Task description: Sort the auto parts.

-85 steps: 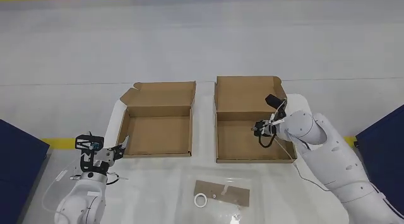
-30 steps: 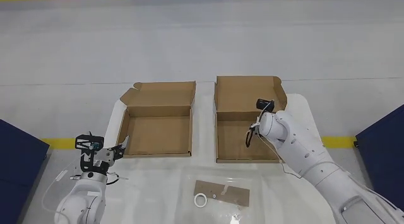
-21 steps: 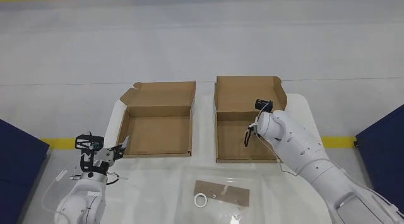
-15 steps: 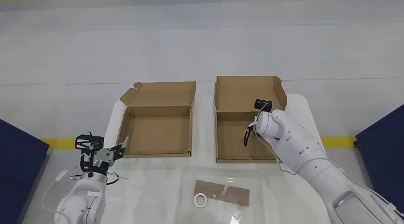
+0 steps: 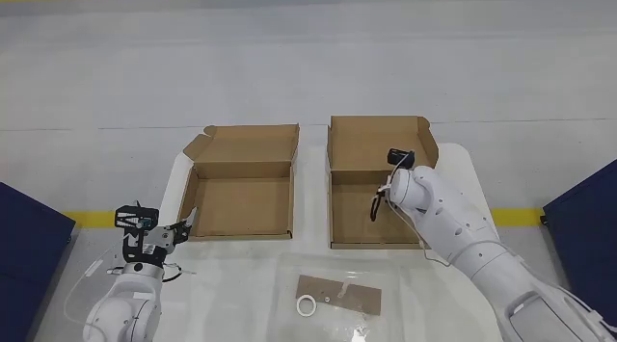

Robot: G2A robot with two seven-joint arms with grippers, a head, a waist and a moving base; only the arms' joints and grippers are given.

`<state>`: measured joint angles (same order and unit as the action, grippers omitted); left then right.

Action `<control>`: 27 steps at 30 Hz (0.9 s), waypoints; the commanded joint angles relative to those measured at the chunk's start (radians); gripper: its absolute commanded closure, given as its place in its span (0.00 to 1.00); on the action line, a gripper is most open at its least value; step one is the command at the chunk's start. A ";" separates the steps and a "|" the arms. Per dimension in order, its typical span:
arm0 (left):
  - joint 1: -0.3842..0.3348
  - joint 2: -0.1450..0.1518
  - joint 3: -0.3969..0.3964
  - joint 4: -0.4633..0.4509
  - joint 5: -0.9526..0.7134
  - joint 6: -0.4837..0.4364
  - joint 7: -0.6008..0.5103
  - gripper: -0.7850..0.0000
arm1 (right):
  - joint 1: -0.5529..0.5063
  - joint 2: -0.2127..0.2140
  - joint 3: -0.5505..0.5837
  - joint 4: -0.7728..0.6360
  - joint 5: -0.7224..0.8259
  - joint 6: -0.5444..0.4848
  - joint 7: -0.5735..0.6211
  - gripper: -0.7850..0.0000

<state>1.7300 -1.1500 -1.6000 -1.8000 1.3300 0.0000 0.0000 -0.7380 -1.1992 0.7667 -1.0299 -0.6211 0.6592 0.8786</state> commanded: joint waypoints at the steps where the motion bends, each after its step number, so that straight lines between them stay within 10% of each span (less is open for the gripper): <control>1: 0.000 0.000 0.000 0.000 0.000 0.000 0.000 0.00 | -0.004 0.002 0.007 -0.012 -0.008 0.002 0.004 0.68; 7: 0.000 0.000 0.000 0.000 0.000 0.000 0.000 0.00 | -0.026 0.013 0.035 -0.069 -0.045 0.013 0.019 0.52; 10: 0.000 0.000 0.000 0.000 0.000 0.000 0.000 0.00 | -0.044 0.021 0.052 -0.115 -0.065 0.020 0.032 0.00; 27: 0.000 0.000 0.000 0.000 0.000 0.000 0.000 0.00 | -0.248 0.113 0.310 -0.525 -0.059 -0.142 0.227 0.00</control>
<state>1.7300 -1.1500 -1.6000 -1.8000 1.3300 0.0000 0.0000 -0.9804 -1.0885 1.0688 -1.5452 -0.6811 0.5223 1.1024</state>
